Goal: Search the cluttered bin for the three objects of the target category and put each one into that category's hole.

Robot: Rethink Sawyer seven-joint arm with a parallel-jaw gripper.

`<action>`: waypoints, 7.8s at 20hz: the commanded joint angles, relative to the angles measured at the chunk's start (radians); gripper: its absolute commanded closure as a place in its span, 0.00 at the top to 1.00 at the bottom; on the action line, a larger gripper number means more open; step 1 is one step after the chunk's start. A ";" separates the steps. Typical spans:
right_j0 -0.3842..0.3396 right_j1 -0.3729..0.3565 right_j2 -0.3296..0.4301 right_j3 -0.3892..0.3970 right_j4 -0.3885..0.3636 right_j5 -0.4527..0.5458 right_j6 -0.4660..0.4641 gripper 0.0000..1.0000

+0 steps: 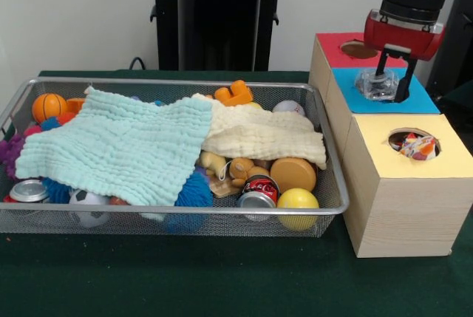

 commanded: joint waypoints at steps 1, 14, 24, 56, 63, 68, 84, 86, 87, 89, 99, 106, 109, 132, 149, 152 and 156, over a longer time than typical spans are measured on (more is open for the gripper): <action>-0.071 0.012 0.083 0.070 0.016 0.040 0.159 0.00; -0.077 -0.041 0.087 0.094 0.040 0.078 0.184 0.00; -0.195 -0.086 0.217 0.167 0.028 0.001 0.126 0.00; -0.454 -0.059 0.577 0.262 -0.030 -0.192 0.139 0.00; -0.432 -0.065 0.536 0.242 -0.046 -0.167 0.117 1.00; -0.418 -0.076 0.507 0.235 -0.051 -0.145 0.114 1.00; -0.360 -0.157 0.402 0.207 -0.064 -0.045 0.101 1.00; -0.281 -0.158 0.285 0.161 -0.092 0.045 0.105 1.00; -0.252 -0.151 0.242 0.143 -0.102 0.069 0.110 1.00; -0.208 -0.132 0.186 0.118 -0.112 0.086 0.120 1.00; -0.156 -0.125 0.107 0.066 -0.120 0.153 0.129 1.00; -0.130 -0.131 0.036 0.036 -0.145 0.183 0.131 1.00; -0.103 -0.123 -0.028 -0.007 -0.182 0.230 0.114 1.00; -0.430 -0.016 0.184 -0.004 -0.328 0.068 -0.058 1.00; -0.545 0.170 0.302 -0.048 -0.438 -0.101 0.000 1.00; -0.546 0.188 0.303 -0.068 -0.448 -0.108 0.005 1.00; -0.547 0.210 0.288 -0.105 -0.462 -0.107 0.003 1.00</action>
